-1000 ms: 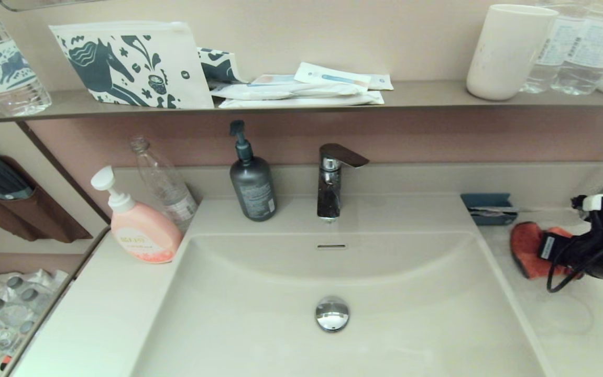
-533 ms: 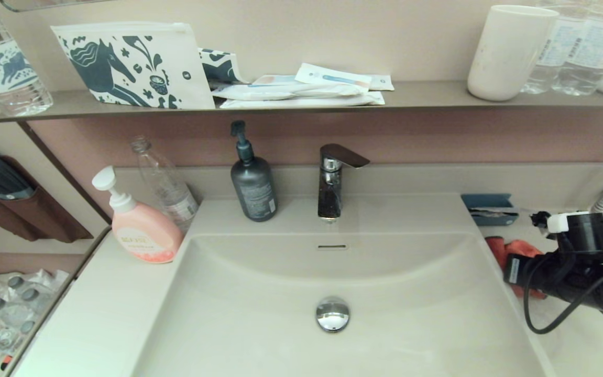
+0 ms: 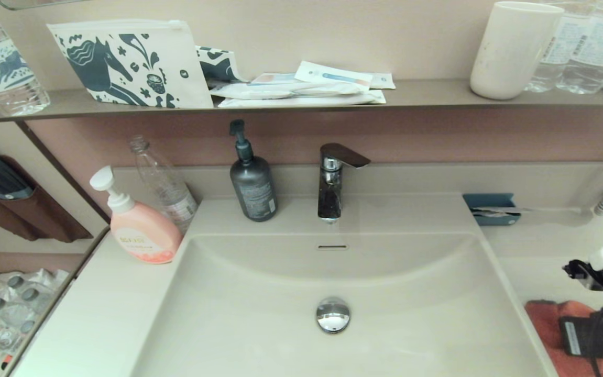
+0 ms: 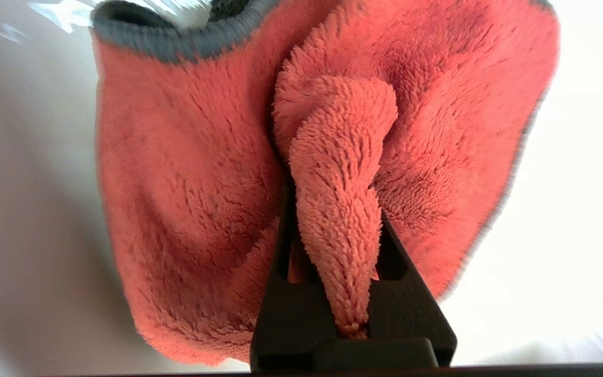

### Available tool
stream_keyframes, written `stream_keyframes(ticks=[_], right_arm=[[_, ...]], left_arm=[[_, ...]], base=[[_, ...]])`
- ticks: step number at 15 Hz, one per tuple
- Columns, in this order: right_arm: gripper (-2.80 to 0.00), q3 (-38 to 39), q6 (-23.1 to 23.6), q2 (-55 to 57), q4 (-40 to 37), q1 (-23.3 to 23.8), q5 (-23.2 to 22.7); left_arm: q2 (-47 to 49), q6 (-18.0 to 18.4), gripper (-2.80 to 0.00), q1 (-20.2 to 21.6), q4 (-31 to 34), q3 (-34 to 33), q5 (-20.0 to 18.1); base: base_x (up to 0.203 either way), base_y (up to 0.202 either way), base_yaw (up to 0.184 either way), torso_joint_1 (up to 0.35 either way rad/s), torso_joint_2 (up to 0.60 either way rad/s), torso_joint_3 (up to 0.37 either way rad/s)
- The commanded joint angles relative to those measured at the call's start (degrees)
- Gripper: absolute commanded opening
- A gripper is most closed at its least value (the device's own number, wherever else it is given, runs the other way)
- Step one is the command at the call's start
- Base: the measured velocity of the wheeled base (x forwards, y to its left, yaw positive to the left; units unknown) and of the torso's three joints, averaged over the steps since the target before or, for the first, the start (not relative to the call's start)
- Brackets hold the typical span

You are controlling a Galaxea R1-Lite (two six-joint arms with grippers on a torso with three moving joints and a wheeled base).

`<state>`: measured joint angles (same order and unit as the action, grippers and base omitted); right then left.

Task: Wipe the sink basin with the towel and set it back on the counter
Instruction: Wipe the sink

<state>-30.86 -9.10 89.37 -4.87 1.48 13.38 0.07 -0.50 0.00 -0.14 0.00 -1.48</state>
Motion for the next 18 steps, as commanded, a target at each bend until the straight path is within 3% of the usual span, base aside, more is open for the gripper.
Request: stream_keyframes(ticks=[1,3,7,13,15,18], right_arm=[[-2.8,1.72,2.38,-4.91,-1.5,1.51,3.05],[-2.8,4.19,6.54,-5.15,-1.08,4.23,5.45],[-2.8,5.11,14.93,-3.63,3.41,15.67,5.85],[-2.8,2.93,27.59,10.09,22.88,34.01,1.92],[-2.8,1.8,28.93,10.55,23.49,36.63,-0.47],[-2.8,3.35,28.97,5.54,18.57,36.44,-5.95]], left_arm=[[0.01,-0.03,-2.8,0.0,-0.03,0.0,-0.01],[0.01,0.05,-2.8,0.0,-0.03,0.0,-0.01],[0.01,-0.03,-2.8,0.0,-0.03,0.0,-0.01],[0.01,-0.03,-2.8,0.0,-0.03,0.0,-0.01],[0.01,-0.03,-2.8,0.0,-0.03,0.0,-0.01],[0.01,-0.03,-2.8,0.0,-0.03,0.0,-0.01]], base=[[0.0,0.0,0.0,0.0,0.0,0.0],[0.0,0.0,0.0,0.0,0.0,0.0],[0.0,0.0,0.0,0.0,0.0,0.0],[0.0,0.0,0.0,0.0,0.0,0.0],[0.0,0.0,0.0,0.0,0.0,0.0],[0.0,0.0,0.0,0.0,0.0,0.0]])
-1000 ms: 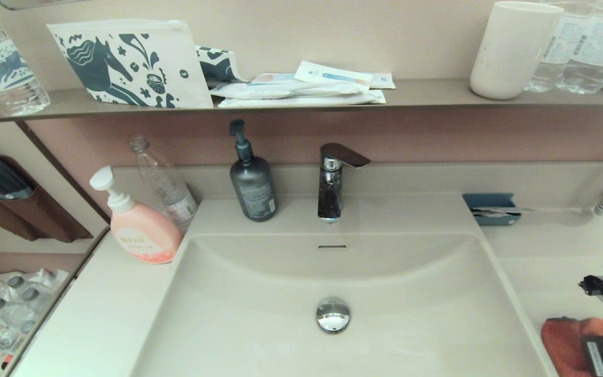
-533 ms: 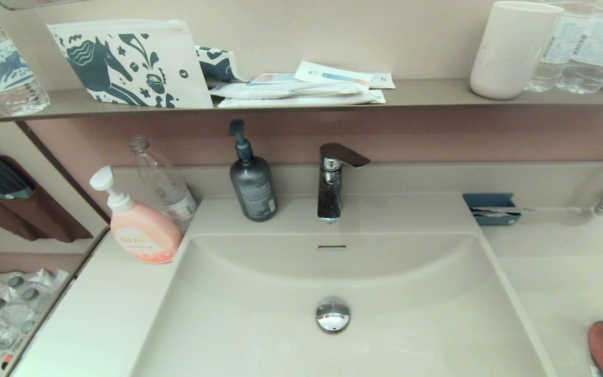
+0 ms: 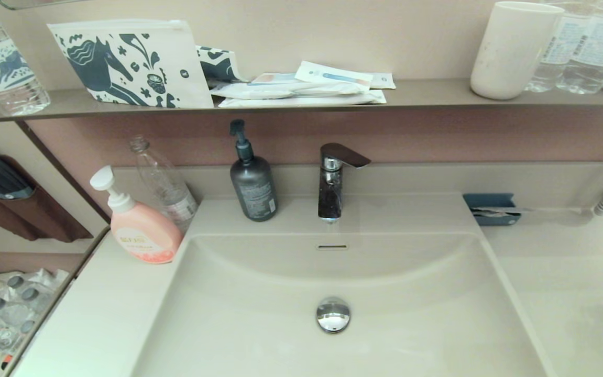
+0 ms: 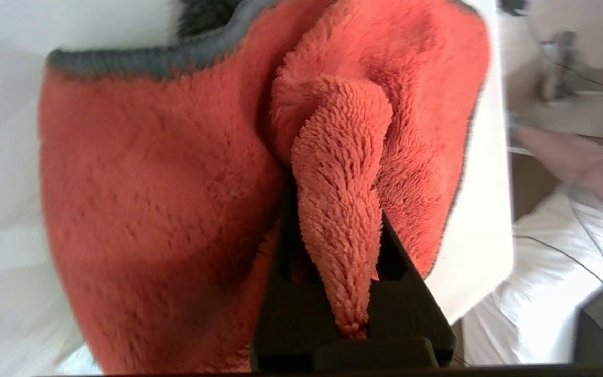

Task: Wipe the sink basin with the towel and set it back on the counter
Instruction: Wipe the sink

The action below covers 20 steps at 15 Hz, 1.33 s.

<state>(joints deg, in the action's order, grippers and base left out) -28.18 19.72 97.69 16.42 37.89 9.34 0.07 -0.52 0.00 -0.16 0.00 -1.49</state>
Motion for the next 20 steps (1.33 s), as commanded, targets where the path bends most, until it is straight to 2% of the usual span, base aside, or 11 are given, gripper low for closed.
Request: stream_keyframes(ticks=[1,5,8,12,13,18,20], right_arm=[[-2.8,0.88,0.14,-5.55,-6.76,-0.26,-3.6],[-2.8,1.8,-0.19,-18.15,-25.26,-4.97,-7.92],[-2.8,5.73,-1.8,-25.72,-31.65,-13.51,-9.29],[-2.8,10.59,-10.45,-27.95,-32.47,-25.34,-8.88],[-2.8,11.16,-12.53,-27.89,-32.43,-26.98,-8.59],[-2.8,12.0,-17.22,-22.95,-30.05,-30.73,-7.31],[-2.8,12.45,-17.44,-19.61,-25.36,-29.67,-1.42]], left_arm=[[0.01,-0.01,-2.8,0.0,-0.02,0.0,-0.01],[0.01,-0.01,-2.8,0.0,-0.02,0.0,-0.01],[0.01,-0.01,-2.8,0.0,-0.02,0.0,-0.01],[0.01,-0.01,-2.8,0.0,-0.02,0.0,-0.01],[0.01,-0.01,-2.8,0.0,-0.02,0.0,-0.01],[0.01,-0.01,-2.8,0.0,-0.02,0.0,-0.01],[0.01,0.0,-2.8,0.0,-0.02,0.0,-0.01]], base=[[0.0,0.0,0.0,0.0,0.0,0.0],[0.0,0.0,0.0,0.0,0.0,0.0],[0.0,0.0,0.0,0.0,0.0,0.0],[0.0,0.0,0.0,0.0,0.0,0.0],[0.0,0.0,0.0,0.0,0.0,0.0],[0.0,0.0,0.0,0.0,0.0,0.0],[0.0,0.0,0.0,0.0,0.0,0.0]])
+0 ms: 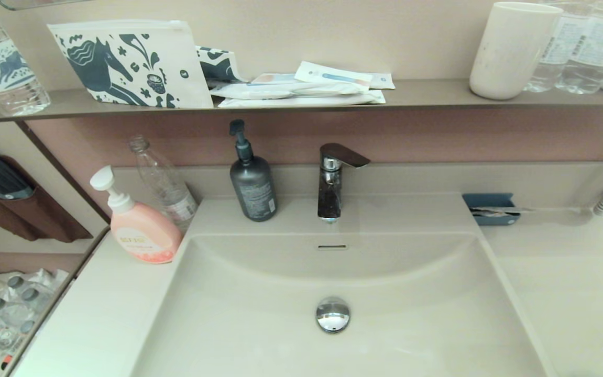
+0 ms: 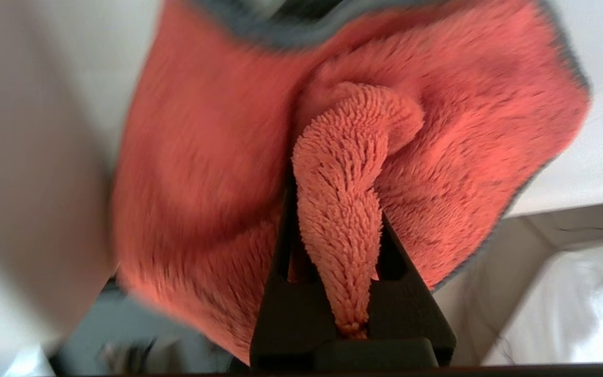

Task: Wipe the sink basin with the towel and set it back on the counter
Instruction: Wipe the sink

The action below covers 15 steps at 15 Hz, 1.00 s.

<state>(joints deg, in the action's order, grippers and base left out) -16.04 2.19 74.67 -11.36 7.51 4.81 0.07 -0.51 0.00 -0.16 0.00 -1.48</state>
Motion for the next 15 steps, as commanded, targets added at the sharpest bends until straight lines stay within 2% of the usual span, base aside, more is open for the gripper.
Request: stream_keyframes(ticks=[1,3,7,15], right_arm=[[-2.8,0.25,0.52,4.7,5.21,2.57,4.65],[-2.8,-0.62,1.98,8.37,12.46,6.77,5.54],[-2.8,-6.17,1.72,15.21,24.51,14.7,4.96],[-2.8,-23.49,1.69,24.95,26.3,30.99,-0.41]], left_arm=[[0.01,-0.02,-2.8,0.0,-0.02,0.0,-0.01],[0.01,-0.02,-2.8,0.0,-0.02,0.0,-0.01],[0.01,-0.02,-2.8,0.0,-0.02,0.0,-0.01],[0.01,0.0,-2.8,0.0,-0.02,0.0,-0.01]], base=[[0.0,0.0,0.0,0.0,0.0,0.0],[0.0,0.0,0.0,0.0,0.0,0.0],[0.0,0.0,0.0,0.0,0.0,0.0],[0.0,0.0,0.0,0.0,0.0,0.0]])
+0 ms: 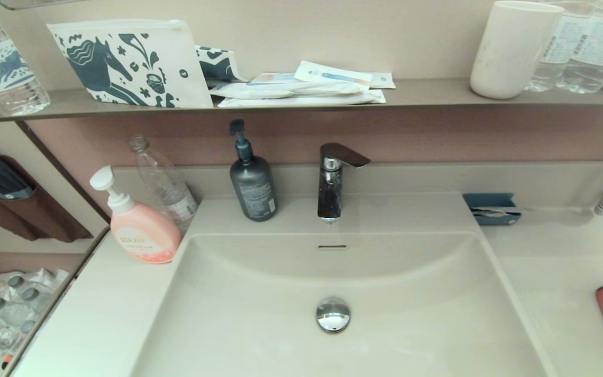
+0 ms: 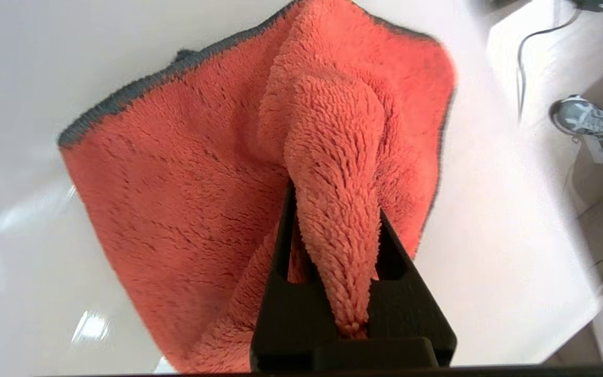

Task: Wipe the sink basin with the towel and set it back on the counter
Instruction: Wipe the sink

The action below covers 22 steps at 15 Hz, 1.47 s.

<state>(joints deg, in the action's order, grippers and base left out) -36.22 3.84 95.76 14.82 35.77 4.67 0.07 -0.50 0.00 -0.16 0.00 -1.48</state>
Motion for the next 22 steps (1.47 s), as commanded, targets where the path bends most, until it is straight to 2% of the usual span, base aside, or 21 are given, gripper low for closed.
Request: stream_keyframes(ticks=[1,3,6,8,10,14,18,22], right_arm=[[-2.8,-5.35,0.1,6.03,0.12,4.14,-0.58],[-2.8,-9.55,0.24,9.38,0.05,6.82,-0.78],[-2.8,-13.65,0.09,12.16,0.03,7.54,-0.65],[-2.8,-15.11,-0.45,13.13,-0.14,6.89,-0.71],[-2.8,-15.06,-3.57,12.63,-0.42,4.36,-0.77],[-2.8,-15.06,-7.03,6.87,-4.68,-4.19,-1.16],[-2.8,-14.64,-7.95,2.41,-9.49,-14.63,-0.82],[-2.8,-12.7,-13.42,-1.73,-17.2,-24.86,-0.72]], left_arm=[[0.01,-0.03,-2.8,0.0,-0.02,0.0,-0.02],[0.01,-0.03,-2.8,0.0,-0.02,0.0,-0.02],[0.01,-0.03,-2.8,0.0,-0.02,0.0,-0.02],[0.01,-0.03,-2.8,0.0,-0.02,0.0,-0.02],[0.01,-0.03,-2.8,0.0,-0.02,0.0,-0.02],[0.01,-0.03,-2.8,0.0,-0.02,0.0,-0.02],[0.01,-0.03,-2.8,0.0,-0.02,0.0,-0.02],[0.01,-0.03,-2.8,0.0,-0.02,0.0,-0.02]], base=[[0.0,0.0,0.0,0.0,0.0,0.0],[0.0,0.0,0.0,0.0,0.0,0.0],[0.0,0.0,0.0,0.0,0.0,0.0],[0.0,0.0,0.0,0.0,0.0,0.0],[0.0,0.0,0.0,0.0,0.0,0.0],[0.0,0.0,0.0,0.0,0.0,0.0],[0.0,0.0,0.0,0.0,0.0,0.0],[0.0,0.0,0.0,0.0,0.0,0.0]])
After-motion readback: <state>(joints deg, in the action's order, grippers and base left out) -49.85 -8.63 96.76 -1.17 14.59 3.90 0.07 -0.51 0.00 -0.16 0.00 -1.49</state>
